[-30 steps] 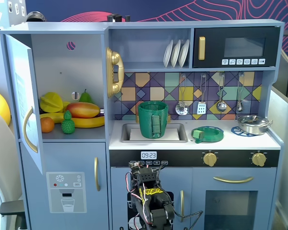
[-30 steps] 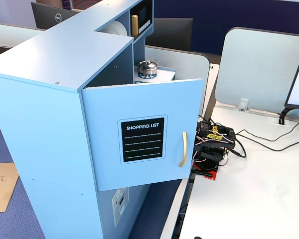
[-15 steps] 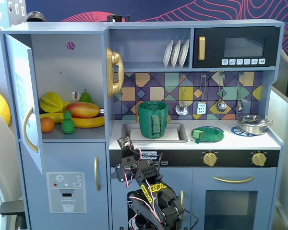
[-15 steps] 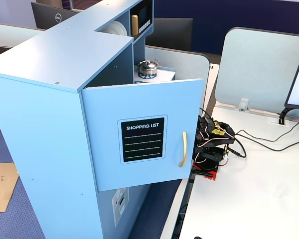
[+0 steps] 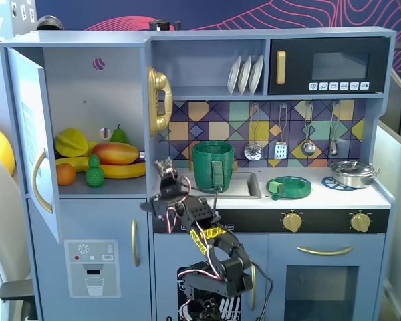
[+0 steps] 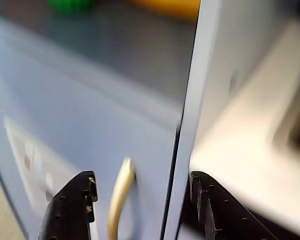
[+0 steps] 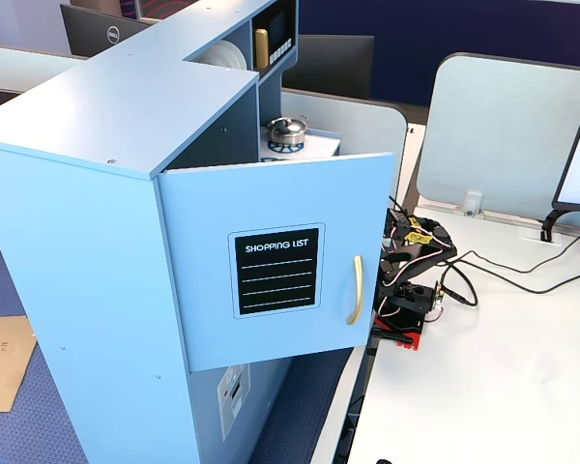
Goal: Pick up the green pineapple from the left cabinet and place it in the green recipient
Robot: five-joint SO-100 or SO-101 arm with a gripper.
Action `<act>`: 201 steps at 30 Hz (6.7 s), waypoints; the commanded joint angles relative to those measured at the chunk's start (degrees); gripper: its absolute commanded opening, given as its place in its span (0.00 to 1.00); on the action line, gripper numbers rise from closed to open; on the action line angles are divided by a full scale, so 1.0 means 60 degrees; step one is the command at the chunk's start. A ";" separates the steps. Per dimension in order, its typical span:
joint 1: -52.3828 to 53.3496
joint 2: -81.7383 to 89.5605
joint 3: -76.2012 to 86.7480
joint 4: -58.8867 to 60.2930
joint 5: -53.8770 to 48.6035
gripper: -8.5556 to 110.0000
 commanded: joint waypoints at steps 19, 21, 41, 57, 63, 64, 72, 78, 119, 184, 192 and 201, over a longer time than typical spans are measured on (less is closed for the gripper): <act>-0.0410 -0.3252 -0.3105 -0.2959 0.0776 0.35; -0.0498 -0.3384 -0.3047 -0.3237 0.0850 0.36; -0.1099 -0.5815 -0.3589 -0.5098 0.0396 0.37; -0.1216 -0.8672 -0.5625 -0.6357 0.0659 0.39; -0.1245 -0.9346 -0.6152 -0.6665 0.0981 0.40; -0.1260 -0.9448 -0.6211 -0.6709 0.1025 0.40; -0.1318 -0.9932 -0.6387 -0.7046 0.1187 0.41; -0.1392 -1.0430 -0.6665 -0.7148 0.0850 0.40; -0.1553 -0.8804 -0.6050 -0.6812 -0.5991 0.07; 0.7603 -0.7163 -0.8657 -0.2681 0.2285 0.07; 0.6929 -0.7734 -0.9360 -0.2563 0.2300 0.07; 0.6387 -0.8071 -0.9346 -0.2329 0.2051 0.07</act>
